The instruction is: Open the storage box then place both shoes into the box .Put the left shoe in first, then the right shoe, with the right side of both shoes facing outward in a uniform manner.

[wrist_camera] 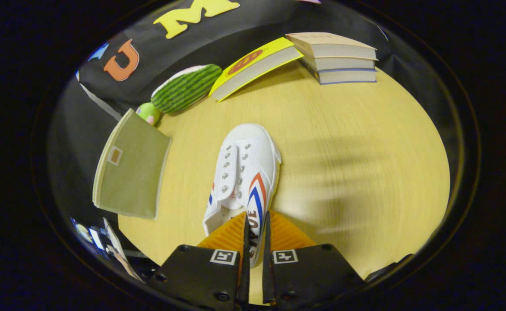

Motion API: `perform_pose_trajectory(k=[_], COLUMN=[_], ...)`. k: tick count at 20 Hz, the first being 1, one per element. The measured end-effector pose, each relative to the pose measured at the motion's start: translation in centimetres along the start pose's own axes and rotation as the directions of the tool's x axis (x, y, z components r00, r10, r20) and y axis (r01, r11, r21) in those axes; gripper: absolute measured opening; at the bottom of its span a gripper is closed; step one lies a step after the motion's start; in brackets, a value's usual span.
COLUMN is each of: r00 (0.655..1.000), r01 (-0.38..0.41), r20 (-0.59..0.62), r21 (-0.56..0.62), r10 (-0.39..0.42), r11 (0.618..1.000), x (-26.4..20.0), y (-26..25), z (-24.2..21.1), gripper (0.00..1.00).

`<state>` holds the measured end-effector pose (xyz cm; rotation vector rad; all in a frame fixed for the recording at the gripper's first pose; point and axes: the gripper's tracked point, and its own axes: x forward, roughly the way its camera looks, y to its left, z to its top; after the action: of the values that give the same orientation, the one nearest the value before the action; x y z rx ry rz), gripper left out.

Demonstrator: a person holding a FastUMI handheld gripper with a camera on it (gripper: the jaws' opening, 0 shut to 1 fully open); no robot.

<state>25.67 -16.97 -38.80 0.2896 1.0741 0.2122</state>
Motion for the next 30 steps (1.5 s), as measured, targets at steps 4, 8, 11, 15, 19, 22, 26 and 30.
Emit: perform_pose_trajectory(k=[4, 8, 11, 15, 19, 22, 26, 30], r00=[0.995, 0.982, 0.967, 0.952, 0.949, 0.947, 0.942, 0.931], r01=[-0.032, -0.053, -0.075, -0.095, -0.11, -0.126, -0.162, -0.21], r20=[0.09, 0.181, 0.245, 0.295, 0.297, 0.299, 0.299, 0.315], r21=[0.023, 0.022, 0.023, 0.019, 0.008, 0.009, 0.009, 0.045], r10=[0.03, 0.048, 0.067, 0.085, 0.103, 0.117, 0.152, 0.186], r11=[0.999, 0.998, 0.997, 0.995, 0.994, 0.992, 0.987, 0.977], x=[-3.5, -7.7, -10.6, -12.6, -12.2, -10.9, -8.8, -5.7], y=[2.5, 5.7, 8.6, 12.5, 16.7, 20.2, 25.8, 31.5], z=[1.8, 3.7, 5.1, 6.1, 6.1, 6.1, 5.9, 5.7], gripper=[0.12, 0.12, 0.12, 0.12, 0.12, 0.12, 0.12, 0.12])
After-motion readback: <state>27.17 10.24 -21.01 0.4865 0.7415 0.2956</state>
